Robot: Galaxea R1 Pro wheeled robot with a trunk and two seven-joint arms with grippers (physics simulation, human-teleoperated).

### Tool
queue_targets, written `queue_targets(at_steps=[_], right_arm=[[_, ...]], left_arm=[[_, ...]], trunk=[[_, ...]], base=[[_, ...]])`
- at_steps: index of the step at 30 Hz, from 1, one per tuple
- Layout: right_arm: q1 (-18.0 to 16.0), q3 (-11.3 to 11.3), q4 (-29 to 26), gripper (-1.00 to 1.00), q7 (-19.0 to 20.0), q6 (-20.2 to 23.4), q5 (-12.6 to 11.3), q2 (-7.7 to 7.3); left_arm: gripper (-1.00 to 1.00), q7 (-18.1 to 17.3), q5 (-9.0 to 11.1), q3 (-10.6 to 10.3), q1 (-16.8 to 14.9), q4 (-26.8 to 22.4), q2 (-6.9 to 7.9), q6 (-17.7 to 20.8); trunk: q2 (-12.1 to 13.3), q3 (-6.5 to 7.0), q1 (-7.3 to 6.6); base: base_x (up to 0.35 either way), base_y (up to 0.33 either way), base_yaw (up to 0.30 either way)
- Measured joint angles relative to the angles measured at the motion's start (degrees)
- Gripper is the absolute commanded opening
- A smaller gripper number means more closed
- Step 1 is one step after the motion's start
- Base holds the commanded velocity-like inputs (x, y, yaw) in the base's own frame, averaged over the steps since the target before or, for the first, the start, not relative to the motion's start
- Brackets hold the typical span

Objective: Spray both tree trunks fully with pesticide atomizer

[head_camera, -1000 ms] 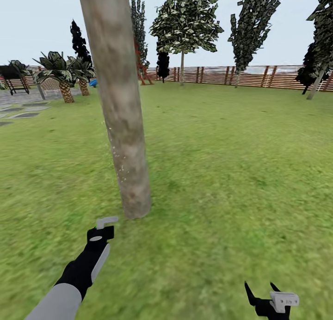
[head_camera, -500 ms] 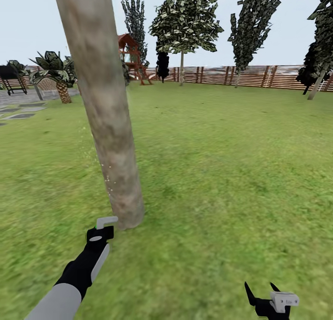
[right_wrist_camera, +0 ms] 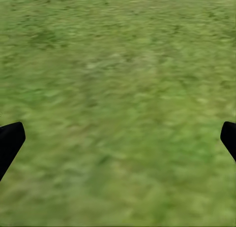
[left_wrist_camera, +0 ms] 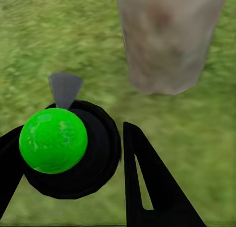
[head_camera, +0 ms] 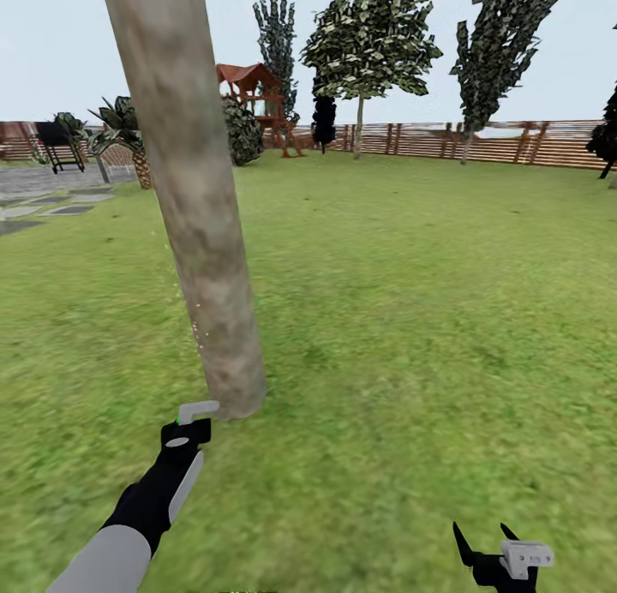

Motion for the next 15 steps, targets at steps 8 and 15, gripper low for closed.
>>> queue_targets(at_steps=[8, 15], right_arm=[[0.0, -0.1, 0.0, 1.0, 0.0, 0.0, 0.0, 0.0], [0.0, -0.1, 0.0, 1.0, 0.0, 0.0, 0.0, 0.0]], left_arm=[[-1.0, 0.0, 0.0, 0.2, 0.0, 0.0, 0.03, 0.0], [-1.0, -0.1, 0.0, 0.2, 0.0, 0.0, 0.04, 0.0]], trunk=[[0.0, 0.0, -0.02], [0.0, 0.0, -0.02]], base=[[0.12, -0.272, 0.07], [0.152, -0.265, 0.264]])
